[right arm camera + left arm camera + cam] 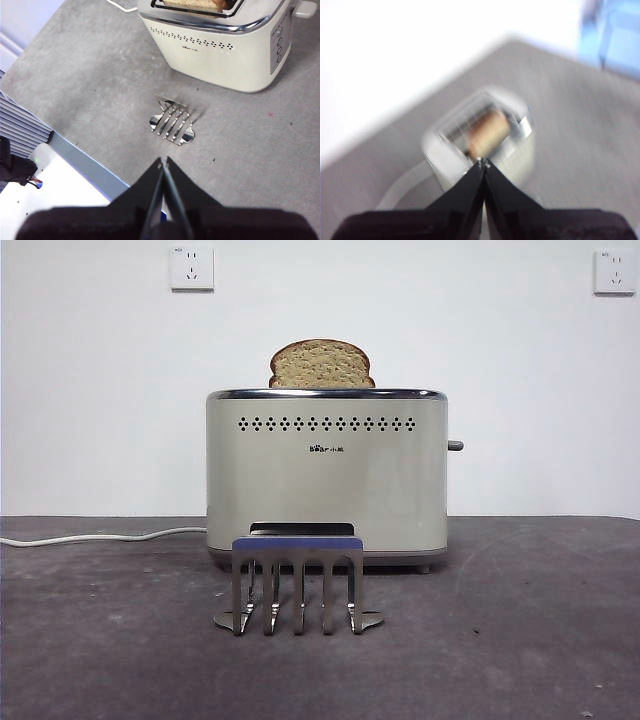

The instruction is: Pick up a slice of bread from the rack,put the bread on the toaster,press the button

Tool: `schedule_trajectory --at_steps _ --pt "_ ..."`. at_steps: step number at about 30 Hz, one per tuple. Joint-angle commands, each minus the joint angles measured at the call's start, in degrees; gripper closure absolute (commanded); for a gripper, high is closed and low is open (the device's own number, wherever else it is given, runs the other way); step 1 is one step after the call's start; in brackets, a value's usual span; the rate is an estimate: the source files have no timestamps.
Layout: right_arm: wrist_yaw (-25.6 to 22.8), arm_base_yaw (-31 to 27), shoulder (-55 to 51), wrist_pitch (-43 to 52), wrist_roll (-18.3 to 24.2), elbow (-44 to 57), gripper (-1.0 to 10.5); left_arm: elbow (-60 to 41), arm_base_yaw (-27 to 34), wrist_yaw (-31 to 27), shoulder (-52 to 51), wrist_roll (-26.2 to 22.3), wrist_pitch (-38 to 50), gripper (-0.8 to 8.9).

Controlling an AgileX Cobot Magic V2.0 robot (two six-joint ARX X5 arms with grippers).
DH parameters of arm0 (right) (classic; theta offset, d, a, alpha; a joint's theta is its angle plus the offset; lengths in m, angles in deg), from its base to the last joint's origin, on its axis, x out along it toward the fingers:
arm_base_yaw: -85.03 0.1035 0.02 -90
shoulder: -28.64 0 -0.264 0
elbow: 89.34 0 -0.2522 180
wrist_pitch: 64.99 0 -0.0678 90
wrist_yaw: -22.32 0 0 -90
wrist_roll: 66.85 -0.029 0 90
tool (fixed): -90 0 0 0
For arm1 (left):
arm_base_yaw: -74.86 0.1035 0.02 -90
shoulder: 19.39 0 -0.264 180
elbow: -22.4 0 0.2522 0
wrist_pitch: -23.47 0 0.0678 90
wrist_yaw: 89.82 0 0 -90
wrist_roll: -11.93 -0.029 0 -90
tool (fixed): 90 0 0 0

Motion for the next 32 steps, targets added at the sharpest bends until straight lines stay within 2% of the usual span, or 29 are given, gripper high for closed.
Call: schedule_trajectory --at_steps 1,4,8,14,20,25,32 --pt "-0.17 0.09 -0.02 0.24 0.48 0.48 9.5 -3.3 4.68 2.14 -5.33 0.09 9.22 8.16" --pt "-0.17 0.09 -0.02 0.24 0.5 0.48 9.5 -11.32 9.6 2.62 -11.89 0.09 20.74 8.16" --pt "-0.17 0.09 -0.04 0.24 0.5 0.48 9.5 -27.89 15.15 2.25 -22.4 0.04 37.11 8.16" --pt "-0.17 0.09 -0.04 0.24 0.5 0.48 9.5 -53.66 20.44 -3.74 -36.63 0.15 55.43 8.16" --pt "-0.17 0.09 -0.02 0.24 0.5 0.48 9.5 -74.77 23.12 -3.72 -47.36 0.76 64.89 8.16" --pt "-0.17 0.09 -0.04 0.24 0.5 0.48 9.5 -87.86 23.98 -3.87 -53.37 0.81 70.05 8.16" --pt "-0.17 0.09 -0.04 0.24 0.48 0.48 9.5 -99.84 24.2 -5.2 -60.28 0.92 70.25 8.16"
